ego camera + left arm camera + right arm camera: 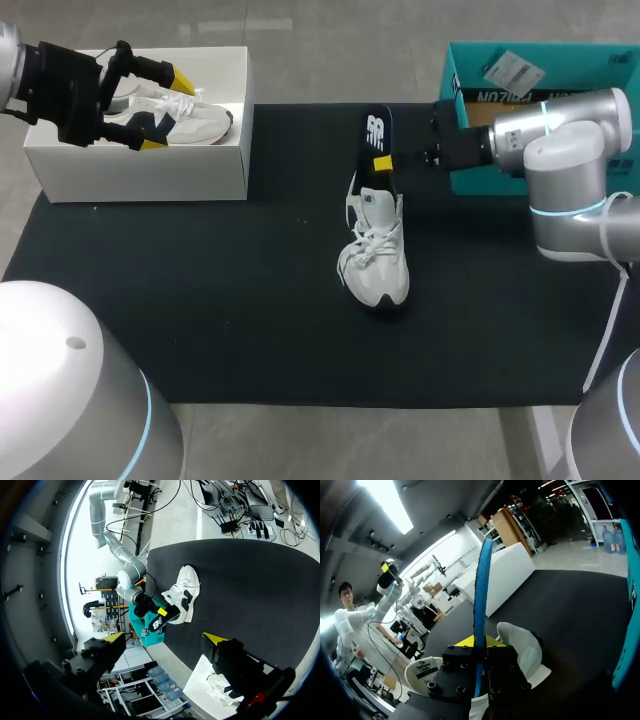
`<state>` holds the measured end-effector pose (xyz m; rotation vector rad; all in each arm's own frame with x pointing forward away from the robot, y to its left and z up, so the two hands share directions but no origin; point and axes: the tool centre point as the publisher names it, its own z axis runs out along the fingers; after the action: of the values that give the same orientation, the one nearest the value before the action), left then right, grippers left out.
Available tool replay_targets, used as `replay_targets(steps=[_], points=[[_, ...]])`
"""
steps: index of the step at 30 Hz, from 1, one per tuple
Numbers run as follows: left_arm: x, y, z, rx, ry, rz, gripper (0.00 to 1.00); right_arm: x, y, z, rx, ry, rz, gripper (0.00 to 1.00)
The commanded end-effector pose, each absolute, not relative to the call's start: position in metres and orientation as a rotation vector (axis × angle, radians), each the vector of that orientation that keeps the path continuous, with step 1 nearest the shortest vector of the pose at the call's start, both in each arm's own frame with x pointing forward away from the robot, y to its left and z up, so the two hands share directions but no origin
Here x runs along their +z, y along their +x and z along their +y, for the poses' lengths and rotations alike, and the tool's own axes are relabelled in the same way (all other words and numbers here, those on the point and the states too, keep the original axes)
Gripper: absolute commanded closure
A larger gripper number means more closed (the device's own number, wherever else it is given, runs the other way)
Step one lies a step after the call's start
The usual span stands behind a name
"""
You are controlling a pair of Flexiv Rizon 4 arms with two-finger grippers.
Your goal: Take the shoe out of the shoebox, open the shoe tongue, remove and reinsert the insole, then place the shoe into the shoebox
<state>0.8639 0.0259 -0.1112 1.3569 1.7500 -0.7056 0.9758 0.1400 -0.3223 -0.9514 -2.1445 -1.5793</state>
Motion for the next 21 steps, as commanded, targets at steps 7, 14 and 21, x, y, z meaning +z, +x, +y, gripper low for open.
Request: replay_targets(steps=[7, 14, 21], points=[[-0.111, 0.865, 0.026, -0.704, 1.361, 1.753, 0.0, -0.338, 0.964, 0.149, -1.54, -1.002, -2.091, 1.0], [-0.111, 0.865, 0.026, -0.704, 1.361, 1.753, 0.0, -0.352, 0.944, 0.155, -1.508, -1.044, -2.029, 1.0], [-0.111, 0.865, 0.026, -0.704, 1.361, 1.753, 0.0, -0.351, 0.938, 0.151, -1.519, -1.077, -2.016, 0.87]])
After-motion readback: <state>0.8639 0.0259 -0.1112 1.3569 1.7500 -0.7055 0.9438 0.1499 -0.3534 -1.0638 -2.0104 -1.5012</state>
